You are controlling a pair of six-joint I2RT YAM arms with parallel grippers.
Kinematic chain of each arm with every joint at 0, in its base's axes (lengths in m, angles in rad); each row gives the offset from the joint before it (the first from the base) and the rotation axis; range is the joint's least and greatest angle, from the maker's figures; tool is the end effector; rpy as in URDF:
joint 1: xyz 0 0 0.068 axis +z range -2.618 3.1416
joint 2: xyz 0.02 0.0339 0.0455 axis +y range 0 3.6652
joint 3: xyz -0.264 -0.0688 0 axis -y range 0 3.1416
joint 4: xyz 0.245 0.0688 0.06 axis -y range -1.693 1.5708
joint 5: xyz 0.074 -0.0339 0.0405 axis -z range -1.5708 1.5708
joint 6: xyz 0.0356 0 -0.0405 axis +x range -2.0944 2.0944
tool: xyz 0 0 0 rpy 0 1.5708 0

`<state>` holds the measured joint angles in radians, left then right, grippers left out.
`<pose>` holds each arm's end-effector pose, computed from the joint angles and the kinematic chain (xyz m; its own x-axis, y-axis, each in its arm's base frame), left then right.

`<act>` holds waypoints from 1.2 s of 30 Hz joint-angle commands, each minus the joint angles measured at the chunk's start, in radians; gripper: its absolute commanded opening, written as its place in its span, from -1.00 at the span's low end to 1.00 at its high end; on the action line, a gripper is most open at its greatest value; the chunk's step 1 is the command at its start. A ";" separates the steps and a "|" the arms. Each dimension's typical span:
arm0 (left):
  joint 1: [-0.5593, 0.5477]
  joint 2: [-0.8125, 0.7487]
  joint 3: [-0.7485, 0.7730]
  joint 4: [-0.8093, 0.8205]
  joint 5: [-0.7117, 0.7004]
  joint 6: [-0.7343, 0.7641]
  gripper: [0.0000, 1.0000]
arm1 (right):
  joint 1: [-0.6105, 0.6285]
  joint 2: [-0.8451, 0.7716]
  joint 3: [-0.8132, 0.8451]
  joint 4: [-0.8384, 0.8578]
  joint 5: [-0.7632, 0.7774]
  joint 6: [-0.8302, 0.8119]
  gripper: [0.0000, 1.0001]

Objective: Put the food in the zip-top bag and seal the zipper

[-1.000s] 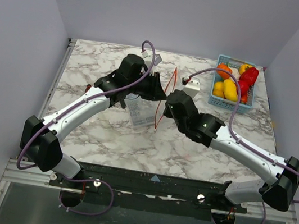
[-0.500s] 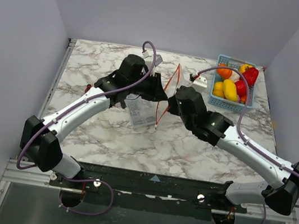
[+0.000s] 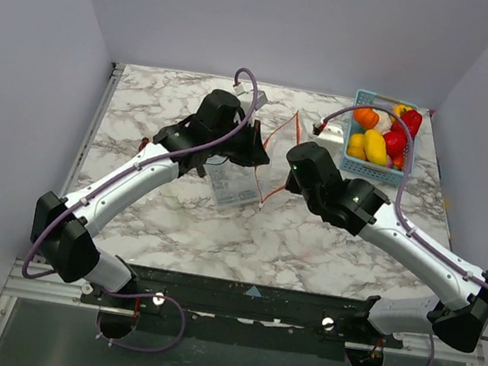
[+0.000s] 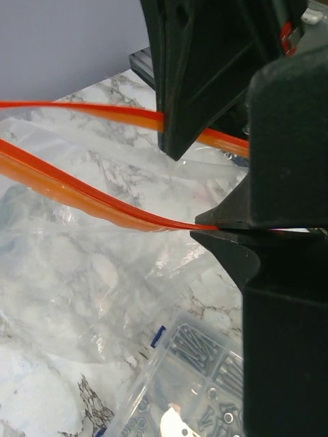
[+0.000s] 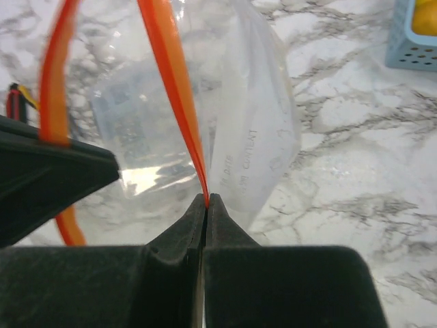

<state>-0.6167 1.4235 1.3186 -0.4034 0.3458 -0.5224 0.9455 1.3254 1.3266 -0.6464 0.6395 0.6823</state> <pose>0.2582 -0.1979 0.3563 -0.7361 -0.0536 -0.6747 0.4828 0.6572 -0.5788 0.1827 0.2168 0.3682 -0.5074 0.1615 -0.8464 -0.0663 0.9720 0.2253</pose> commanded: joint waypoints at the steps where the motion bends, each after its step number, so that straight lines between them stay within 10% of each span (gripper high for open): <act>1: -0.057 -0.010 0.092 -0.100 -0.073 0.028 -1.00 | 0.001 -0.025 0.029 -0.168 0.060 -0.042 -0.99; 14: -0.189 -0.497 -0.296 -0.198 -0.107 -0.263 -1.00 | 0.020 -0.100 -0.133 0.021 -0.625 -0.201 -0.99; 23: -0.181 -0.609 -0.194 -0.725 -0.310 -0.354 -1.00 | 0.029 0.018 -0.385 0.763 -1.137 0.031 -0.99; 28: -0.171 -0.624 -0.336 -0.631 -0.379 -0.365 -1.00 | 0.024 0.061 -0.475 0.751 -1.002 0.024 -0.99; 36: -0.144 -0.402 -0.277 -0.487 -0.336 -0.142 -1.00 | 0.025 0.045 -0.442 0.277 -0.485 -0.043 -0.78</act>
<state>-0.7654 0.9016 0.9524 -0.9577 0.0338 -0.7998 0.9695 1.3914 0.8524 -0.1421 -0.1173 0.6739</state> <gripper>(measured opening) 0.009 0.061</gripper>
